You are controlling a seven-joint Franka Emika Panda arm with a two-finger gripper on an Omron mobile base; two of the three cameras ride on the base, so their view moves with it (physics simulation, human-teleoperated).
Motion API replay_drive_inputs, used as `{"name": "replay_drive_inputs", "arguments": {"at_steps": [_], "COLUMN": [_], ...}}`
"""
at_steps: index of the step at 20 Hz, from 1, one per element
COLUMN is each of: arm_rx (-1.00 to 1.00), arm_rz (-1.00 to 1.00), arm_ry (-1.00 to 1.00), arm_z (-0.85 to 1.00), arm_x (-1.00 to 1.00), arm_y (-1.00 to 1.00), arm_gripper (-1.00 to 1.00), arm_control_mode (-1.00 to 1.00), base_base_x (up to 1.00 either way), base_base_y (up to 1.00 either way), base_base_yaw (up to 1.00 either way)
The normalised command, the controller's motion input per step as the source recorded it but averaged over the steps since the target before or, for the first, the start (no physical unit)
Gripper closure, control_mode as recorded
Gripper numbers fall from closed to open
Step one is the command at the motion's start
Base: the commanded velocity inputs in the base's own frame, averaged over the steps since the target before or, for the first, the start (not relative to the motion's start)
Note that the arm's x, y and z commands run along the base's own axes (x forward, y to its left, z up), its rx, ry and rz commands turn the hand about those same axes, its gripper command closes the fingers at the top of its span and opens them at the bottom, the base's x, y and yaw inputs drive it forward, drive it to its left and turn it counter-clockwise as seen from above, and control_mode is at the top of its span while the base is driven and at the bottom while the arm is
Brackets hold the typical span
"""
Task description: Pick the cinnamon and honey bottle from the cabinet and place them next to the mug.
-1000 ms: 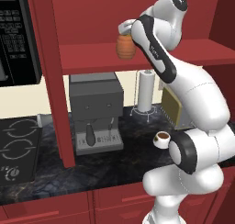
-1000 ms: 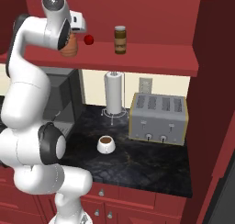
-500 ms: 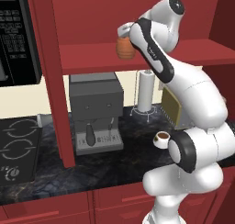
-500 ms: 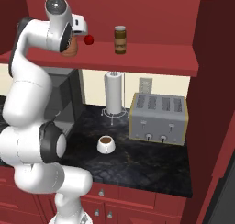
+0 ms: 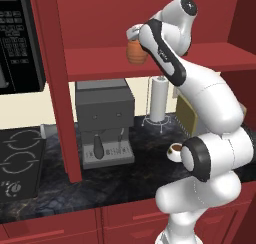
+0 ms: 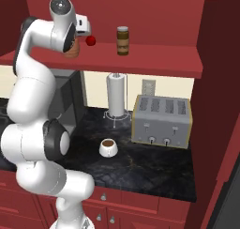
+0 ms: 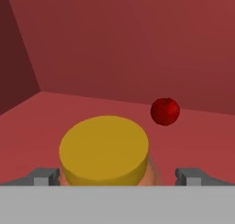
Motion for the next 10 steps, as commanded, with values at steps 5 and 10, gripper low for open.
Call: {"name": "replay_drive_inputs", "arguments": {"at_steps": [5, 10], "arm_rx": [0.00, 0.00], "arm_rz": [0.00, 0.00], "arm_ry": [0.04, 0.02], "arm_z": [0.01, 0.01], "arm_x": [0.07, 0.00], "arm_y": [0.07, 0.12], "arm_gripper": [-1.00, -1.00], "arm_control_mode": [-1.00, -1.00], "base_base_x": [0.00, 0.00], "base_base_y": [0.00, 0.00], "base_base_yaw": [0.00, 0.00]}}
